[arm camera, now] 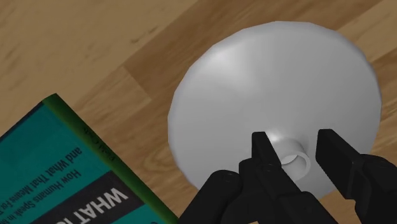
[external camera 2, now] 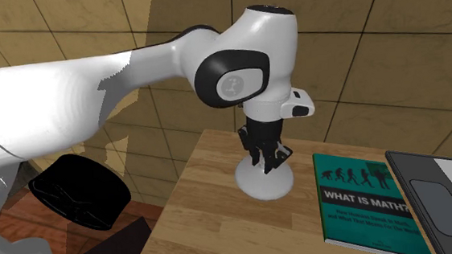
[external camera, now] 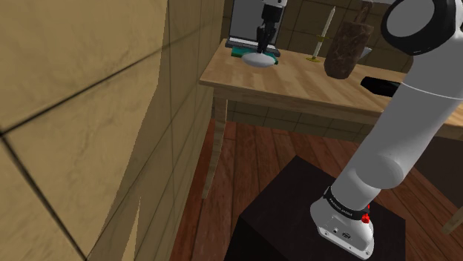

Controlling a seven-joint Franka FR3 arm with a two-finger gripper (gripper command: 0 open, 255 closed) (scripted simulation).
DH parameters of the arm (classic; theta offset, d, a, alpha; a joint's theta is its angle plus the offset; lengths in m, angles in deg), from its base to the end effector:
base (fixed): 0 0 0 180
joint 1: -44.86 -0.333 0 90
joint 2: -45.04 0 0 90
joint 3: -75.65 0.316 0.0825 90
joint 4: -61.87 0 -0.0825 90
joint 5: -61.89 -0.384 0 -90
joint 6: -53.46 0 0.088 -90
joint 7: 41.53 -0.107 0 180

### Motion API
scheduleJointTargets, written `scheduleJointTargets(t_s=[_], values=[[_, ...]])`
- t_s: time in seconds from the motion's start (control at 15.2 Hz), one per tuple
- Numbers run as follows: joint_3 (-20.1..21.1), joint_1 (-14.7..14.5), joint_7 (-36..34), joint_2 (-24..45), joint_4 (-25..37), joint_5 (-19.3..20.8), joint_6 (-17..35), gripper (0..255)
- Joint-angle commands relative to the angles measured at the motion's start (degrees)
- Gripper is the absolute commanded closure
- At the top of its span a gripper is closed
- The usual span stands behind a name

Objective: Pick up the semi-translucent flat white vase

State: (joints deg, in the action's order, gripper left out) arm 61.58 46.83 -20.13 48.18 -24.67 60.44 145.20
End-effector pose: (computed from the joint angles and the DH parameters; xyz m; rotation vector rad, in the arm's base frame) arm 0.5540 -0.1523 0.6258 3.1368 0.1473 0.0620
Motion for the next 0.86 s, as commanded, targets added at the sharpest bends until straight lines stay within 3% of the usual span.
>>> scheduleJointTargets(t_s=[0.0, 0.66, 0.79], values=[[0.0, 0.0, 0.0, 0.5, 2.2, -0.1, -1.8, 255], [-0.4, 0.7, 0.5, 4.5, 15.5, -1.2, -11.1, 255], [-0.4, 0.7, 0.5, 4.5, 15.7, -1.2, -11.3, 255]])
